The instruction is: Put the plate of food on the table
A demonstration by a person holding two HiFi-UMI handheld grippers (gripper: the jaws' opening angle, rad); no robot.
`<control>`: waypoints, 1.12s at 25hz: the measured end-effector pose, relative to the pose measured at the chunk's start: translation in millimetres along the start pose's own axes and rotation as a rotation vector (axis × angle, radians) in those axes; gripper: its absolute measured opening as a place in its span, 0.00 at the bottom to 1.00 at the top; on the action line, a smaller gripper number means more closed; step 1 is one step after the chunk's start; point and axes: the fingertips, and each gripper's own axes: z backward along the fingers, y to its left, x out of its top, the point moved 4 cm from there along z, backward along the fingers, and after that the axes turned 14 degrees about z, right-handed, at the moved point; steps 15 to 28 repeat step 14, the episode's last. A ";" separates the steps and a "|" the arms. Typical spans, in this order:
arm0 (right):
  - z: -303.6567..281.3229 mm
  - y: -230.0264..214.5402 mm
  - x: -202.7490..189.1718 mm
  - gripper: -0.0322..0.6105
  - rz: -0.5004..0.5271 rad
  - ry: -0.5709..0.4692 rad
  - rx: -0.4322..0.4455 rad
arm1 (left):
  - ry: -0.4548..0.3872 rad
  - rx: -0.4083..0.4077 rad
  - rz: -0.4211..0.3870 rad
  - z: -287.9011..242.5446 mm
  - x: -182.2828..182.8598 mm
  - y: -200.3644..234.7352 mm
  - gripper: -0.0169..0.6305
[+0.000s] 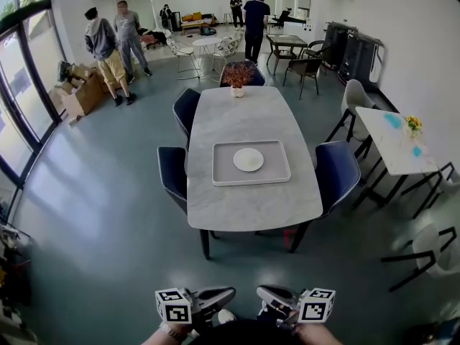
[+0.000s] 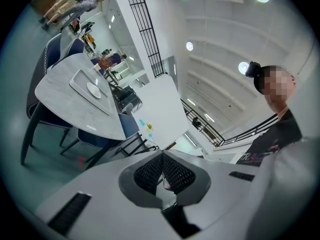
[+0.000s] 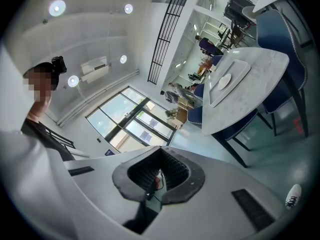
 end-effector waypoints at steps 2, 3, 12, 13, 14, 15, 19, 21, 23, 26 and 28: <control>-0.7 1.7 1.0 0.07 -0.001 -0.004 0.001 | 0.004 0.001 0.001 0.3 0.6 -0.9 0.04; -0.1 1.8 0.8 0.07 -0.001 -0.004 -0.001 | 0.005 0.001 0.002 0.2 0.3 -1.1 0.04; 5.2 1.0 2.1 0.07 0.000 -0.002 -0.008 | 0.005 0.002 0.002 -4.6 -0.9 -5.0 0.04; 6.5 -0.4 2.7 0.07 0.000 -0.003 -0.009 | 0.005 0.003 0.000 -6.1 -0.7 -5.2 0.04; 7.7 -1.8 3.3 0.07 0.000 -0.003 -0.009 | 0.005 0.004 -0.002 -7.5 -0.5 -5.4 0.04; 7.7 -1.8 3.3 0.07 0.000 -0.003 -0.009 | 0.005 0.004 -0.002 -7.5 -0.5 -5.4 0.04; 7.7 -1.8 3.3 0.07 0.000 -0.003 -0.009 | 0.005 0.004 -0.002 -7.5 -0.5 -5.4 0.04; 7.7 -1.8 3.3 0.07 0.000 -0.003 -0.009 | 0.005 0.004 -0.002 -7.5 -0.5 -5.4 0.04; 7.7 -1.8 3.3 0.07 0.000 -0.003 -0.009 | 0.005 0.004 -0.002 -7.5 -0.5 -5.4 0.04; 7.7 -1.8 3.3 0.07 0.000 -0.003 -0.009 | 0.005 0.004 -0.002 -7.5 -0.5 -5.4 0.04; 7.7 -1.8 3.3 0.07 0.000 -0.003 -0.009 | 0.005 0.004 -0.002 -7.5 -0.5 -5.4 0.04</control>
